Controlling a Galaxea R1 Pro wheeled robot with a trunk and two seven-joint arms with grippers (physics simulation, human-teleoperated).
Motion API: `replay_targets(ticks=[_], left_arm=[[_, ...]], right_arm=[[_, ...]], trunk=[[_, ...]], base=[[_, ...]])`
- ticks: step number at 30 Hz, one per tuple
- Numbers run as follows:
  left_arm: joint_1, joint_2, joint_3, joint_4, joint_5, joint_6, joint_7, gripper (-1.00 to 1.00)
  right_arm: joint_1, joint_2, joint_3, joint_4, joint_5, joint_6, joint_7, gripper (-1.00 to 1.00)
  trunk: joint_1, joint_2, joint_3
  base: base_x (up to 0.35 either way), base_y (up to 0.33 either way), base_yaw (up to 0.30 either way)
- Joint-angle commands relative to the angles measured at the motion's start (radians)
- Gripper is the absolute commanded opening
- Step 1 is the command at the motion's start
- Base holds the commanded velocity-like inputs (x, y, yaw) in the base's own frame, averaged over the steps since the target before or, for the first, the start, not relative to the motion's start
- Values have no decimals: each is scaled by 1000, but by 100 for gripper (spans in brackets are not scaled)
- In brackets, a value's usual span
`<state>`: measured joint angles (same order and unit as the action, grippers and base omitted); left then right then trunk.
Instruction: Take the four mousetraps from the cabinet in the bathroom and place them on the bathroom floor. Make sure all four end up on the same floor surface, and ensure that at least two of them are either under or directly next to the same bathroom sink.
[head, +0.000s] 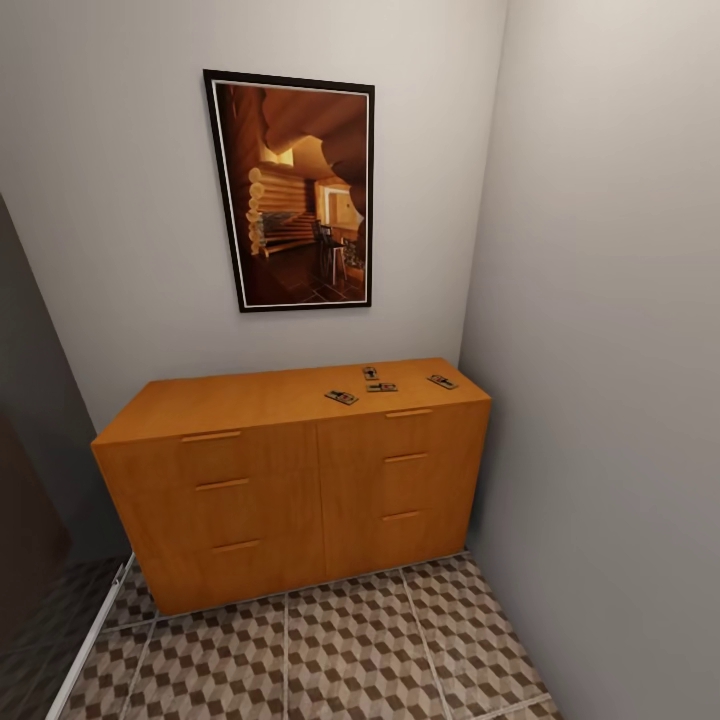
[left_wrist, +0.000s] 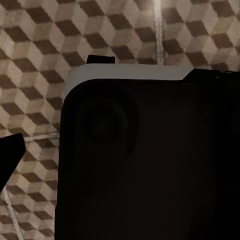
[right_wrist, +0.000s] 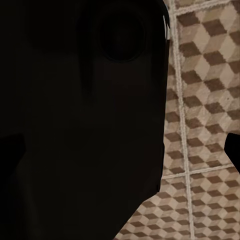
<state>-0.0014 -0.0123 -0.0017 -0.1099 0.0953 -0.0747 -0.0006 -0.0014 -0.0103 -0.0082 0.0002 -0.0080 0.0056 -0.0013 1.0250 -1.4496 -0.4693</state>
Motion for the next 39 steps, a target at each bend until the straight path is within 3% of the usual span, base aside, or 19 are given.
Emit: replay_targets(ticks=[1,24,33,39], left_arm=[[0,0,-1,-3,9,-1,0,100],[0,5,-3,-76,12,-9,-2,100],[0,7,-3,-195,6,-4,0,100],[0,7,-3,-288,5,11,-1,100]], right_arm=[[0,0,-1,0,-1,1,1,100],[0,4,-1,0,1,-1,-3,100],[0,4,2,-9,8,-1,-12,100],[0,0,4,-92,11,9,-11,100]], trunk=[[0,0,-1],[0,0,-1],[0,0,-1],[0,0,-1]], base=[[0,0,0],[0,0,0],[0,0,0],[0,0,0]])
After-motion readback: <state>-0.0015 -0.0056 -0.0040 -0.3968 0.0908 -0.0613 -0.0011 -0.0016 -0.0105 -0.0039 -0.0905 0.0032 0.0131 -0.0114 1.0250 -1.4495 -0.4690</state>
